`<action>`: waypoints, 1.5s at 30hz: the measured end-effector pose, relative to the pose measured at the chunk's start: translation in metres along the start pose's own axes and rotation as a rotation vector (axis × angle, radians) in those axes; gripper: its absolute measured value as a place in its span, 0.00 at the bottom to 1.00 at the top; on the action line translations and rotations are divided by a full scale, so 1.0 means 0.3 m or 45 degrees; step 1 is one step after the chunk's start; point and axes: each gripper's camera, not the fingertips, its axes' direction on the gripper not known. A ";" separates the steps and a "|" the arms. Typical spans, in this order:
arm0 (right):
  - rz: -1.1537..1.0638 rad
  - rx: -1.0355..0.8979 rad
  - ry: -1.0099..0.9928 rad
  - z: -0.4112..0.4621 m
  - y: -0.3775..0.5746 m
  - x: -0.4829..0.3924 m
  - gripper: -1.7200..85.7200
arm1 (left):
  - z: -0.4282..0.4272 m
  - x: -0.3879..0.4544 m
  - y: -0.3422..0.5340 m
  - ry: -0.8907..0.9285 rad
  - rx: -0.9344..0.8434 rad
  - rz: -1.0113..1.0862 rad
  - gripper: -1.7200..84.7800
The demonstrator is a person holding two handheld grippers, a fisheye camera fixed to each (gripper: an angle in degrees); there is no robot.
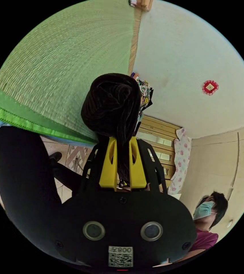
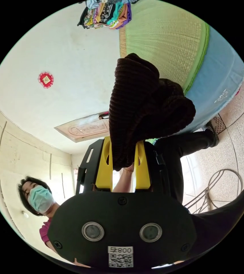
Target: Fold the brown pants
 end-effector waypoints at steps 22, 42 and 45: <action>-0.811 0.556 -0.035 -1.597 -0.614 -0.455 0.16 | 2.530 0.675 -0.545 0.101 -0.614 0.914 0.10; -0.485 0.899 -0.142 -2.044 -0.317 0.051 0.05 | 3.118 0.450 -0.533 -0.101 -0.534 0.874 0.05; -0.624 0.981 0.121 -2.054 -0.224 -0.152 0.03 | 3.193 0.583 -0.462 -0.173 -0.509 1.060 0.03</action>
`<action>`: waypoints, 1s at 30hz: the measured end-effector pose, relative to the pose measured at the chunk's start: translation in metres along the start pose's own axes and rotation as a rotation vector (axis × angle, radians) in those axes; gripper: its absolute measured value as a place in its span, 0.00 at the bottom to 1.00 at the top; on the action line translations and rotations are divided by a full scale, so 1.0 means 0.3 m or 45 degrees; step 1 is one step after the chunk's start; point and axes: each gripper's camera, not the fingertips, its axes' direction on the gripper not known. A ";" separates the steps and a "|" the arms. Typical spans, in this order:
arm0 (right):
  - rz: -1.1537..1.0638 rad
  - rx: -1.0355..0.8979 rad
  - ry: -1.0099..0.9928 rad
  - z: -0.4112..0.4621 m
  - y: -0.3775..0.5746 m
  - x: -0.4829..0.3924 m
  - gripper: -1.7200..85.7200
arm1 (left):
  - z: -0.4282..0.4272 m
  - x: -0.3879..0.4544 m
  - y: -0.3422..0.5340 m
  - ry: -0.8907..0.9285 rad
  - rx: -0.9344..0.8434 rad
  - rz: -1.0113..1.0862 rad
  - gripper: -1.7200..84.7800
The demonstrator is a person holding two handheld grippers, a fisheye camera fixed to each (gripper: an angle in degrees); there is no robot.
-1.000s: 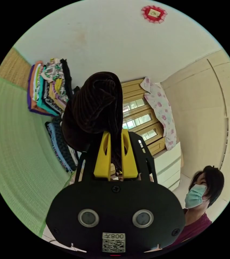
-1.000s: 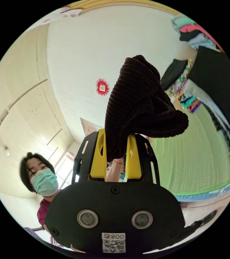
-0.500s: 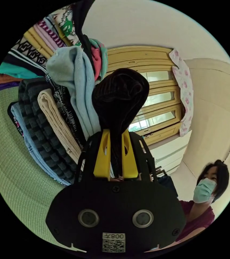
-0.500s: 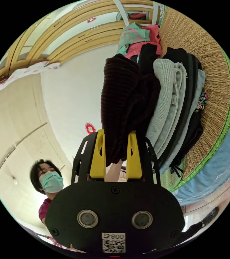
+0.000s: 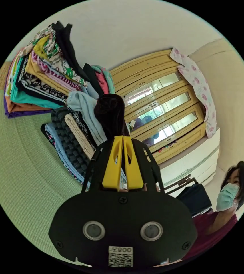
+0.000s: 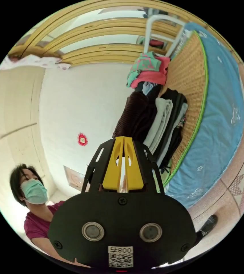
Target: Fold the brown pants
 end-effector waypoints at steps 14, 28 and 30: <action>-0.508 -0.176 0.660 0.472 -0.193 -0.440 0.02 | 0.506 0.145 -0.352 -0.804 -0.229 0.381 0.02; -0.513 0.001 0.425 0.159 0.195 -0.808 0.02 | 0.444 0.369 -0.305 -0.504 -0.230 0.262 0.02; -0.506 -0.042 0.499 0.170 0.271 -0.839 0.02 | 0.415 0.409 -0.266 -0.452 -0.248 0.234 0.02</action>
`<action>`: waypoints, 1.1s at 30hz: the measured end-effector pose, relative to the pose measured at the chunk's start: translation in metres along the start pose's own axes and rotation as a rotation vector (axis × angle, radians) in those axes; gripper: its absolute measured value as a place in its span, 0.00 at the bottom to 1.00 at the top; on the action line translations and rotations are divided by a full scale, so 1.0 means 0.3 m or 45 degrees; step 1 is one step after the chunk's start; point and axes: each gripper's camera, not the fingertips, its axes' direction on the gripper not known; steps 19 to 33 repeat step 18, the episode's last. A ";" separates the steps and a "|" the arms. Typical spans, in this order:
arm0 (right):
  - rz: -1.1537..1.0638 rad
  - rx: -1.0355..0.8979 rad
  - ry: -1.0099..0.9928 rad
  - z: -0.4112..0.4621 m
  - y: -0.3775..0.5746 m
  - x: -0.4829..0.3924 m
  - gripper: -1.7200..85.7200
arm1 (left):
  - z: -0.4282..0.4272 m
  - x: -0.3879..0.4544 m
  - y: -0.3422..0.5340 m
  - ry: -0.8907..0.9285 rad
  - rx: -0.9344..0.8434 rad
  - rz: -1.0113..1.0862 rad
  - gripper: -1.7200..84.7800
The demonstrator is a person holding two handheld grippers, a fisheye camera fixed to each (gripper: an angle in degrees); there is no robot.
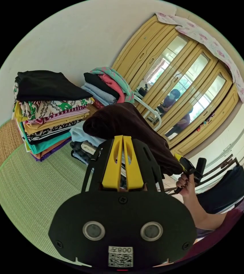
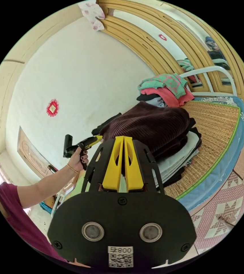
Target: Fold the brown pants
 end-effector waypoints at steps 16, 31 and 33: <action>-0.663 0.280 0.322 -0.996 0.673 -1.339 0.02 | -0.909 0.905 0.677 0.083 0.395 0.572 0.02; -0.702 0.323 0.375 -1.117 0.768 -1.485 0.02 | -0.968 1.048 0.720 0.126 0.458 0.698 0.02; -0.702 0.323 0.375 -1.117 0.768 -1.485 0.02 | -0.968 1.048 0.720 0.126 0.458 0.698 0.02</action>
